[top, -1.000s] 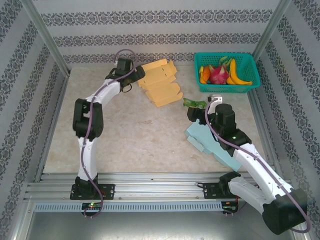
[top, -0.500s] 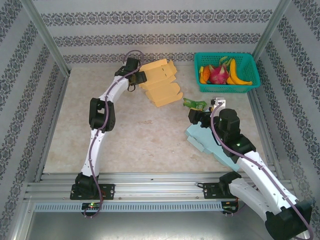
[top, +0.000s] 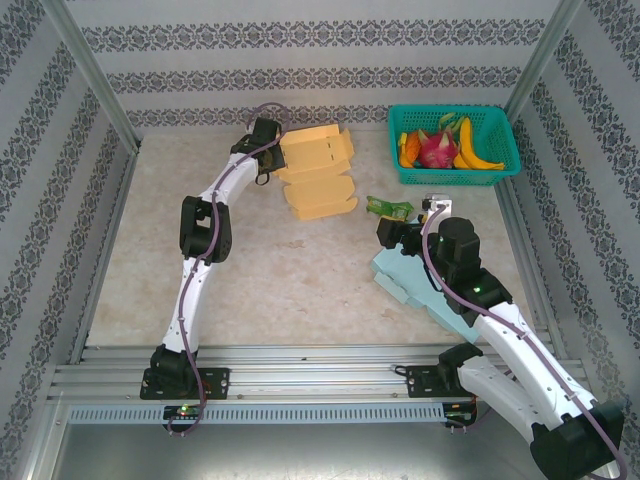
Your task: Fold the paper box
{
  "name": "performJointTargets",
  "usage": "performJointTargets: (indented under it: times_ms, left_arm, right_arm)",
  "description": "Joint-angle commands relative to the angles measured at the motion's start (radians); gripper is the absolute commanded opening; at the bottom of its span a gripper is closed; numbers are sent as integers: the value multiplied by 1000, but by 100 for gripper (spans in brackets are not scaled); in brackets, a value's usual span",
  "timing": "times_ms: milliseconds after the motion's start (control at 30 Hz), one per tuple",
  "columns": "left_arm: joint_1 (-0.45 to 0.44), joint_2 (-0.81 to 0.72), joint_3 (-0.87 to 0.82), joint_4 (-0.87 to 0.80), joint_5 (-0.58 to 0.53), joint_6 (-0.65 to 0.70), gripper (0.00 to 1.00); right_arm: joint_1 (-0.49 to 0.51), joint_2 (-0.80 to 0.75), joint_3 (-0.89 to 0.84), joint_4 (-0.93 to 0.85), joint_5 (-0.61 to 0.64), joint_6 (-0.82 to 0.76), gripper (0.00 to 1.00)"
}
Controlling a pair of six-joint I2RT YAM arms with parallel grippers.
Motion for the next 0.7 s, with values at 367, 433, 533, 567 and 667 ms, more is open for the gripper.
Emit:
performJointTargets:
  times_ms: [367, 433, 533, 567, 667]
  left_arm:
    - [-3, -453, -388, 164, 171, 45, 0]
    - [-3, -581, -550, 248, 166, 88, 0]
    - [4, -789, -862, 436, 207, 119, 0]
    - [3, -851, -950, 494, 215, 126, 0]
    - [3, -1030, -1216, 688, 239, 136, 0]
  right_arm:
    - [12, 64, 9, -2, 55, -16, 98]
    - [13, 83, 21, -2, 52, -20, 98]
    - [14, 115, 56, -6, 18, -29, 98]
    - [17, 125, 69, -6, 5, -31, 98]
    - [31, 164, 122, -10, -41, -49, 98]
